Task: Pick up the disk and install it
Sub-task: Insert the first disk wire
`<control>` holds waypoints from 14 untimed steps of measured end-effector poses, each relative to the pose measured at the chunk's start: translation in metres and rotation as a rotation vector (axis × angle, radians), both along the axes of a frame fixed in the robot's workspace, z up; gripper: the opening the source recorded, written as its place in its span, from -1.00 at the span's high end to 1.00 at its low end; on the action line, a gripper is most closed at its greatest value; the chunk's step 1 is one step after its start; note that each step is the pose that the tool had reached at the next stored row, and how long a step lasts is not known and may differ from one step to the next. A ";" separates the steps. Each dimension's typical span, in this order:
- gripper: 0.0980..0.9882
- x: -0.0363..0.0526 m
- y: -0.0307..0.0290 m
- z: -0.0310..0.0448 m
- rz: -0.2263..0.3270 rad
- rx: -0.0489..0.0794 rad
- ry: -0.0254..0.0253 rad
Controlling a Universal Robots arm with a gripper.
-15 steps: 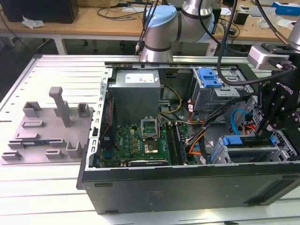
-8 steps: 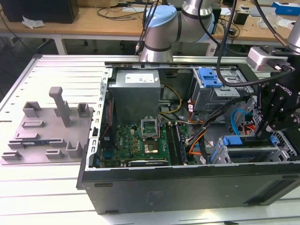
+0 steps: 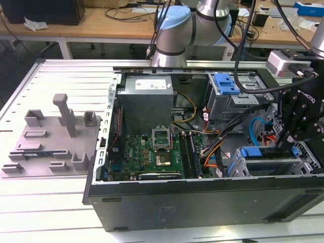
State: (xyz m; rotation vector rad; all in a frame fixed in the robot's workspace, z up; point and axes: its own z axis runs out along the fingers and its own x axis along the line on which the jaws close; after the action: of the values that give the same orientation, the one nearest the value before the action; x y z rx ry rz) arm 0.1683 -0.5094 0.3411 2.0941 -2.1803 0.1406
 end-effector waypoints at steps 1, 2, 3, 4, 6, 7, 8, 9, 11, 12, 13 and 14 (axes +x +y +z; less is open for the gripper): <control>0.85 0.0000 0.0000 0.0015 0.000 -0.001 -0.0001; 0.85 0.0000 0.0000 0.0028 0.000 -0.001 -0.0001; 0.85 0.0000 0.0000 0.0033 0.000 -0.001 -0.0001; 0.85 0.0000 0.0000 0.0036 0.000 -0.001 0.0000; 0.85 0.0000 -0.0001 0.0039 0.000 -0.001 -0.0001; 0.85 0.0000 0.0000 0.0038 0.000 -0.001 -0.0001; 0.85 0.0000 0.0000 0.0038 0.000 -0.001 -0.0001; 0.85 0.0000 0.0000 0.0037 0.000 -0.001 -0.0001; 0.85 0.0000 0.0003 0.0035 0.000 -0.001 0.0000; 0.85 0.0000 0.0003 0.0035 0.000 -0.001 -0.0001; 0.85 0.0000 0.0004 0.0034 0.000 -0.001 -0.0001; 0.85 0.0000 0.0004 0.0034 0.000 -0.001 -0.0001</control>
State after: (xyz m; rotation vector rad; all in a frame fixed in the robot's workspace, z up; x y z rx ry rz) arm 0.1682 -0.5091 0.3445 2.0931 -2.1801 0.1418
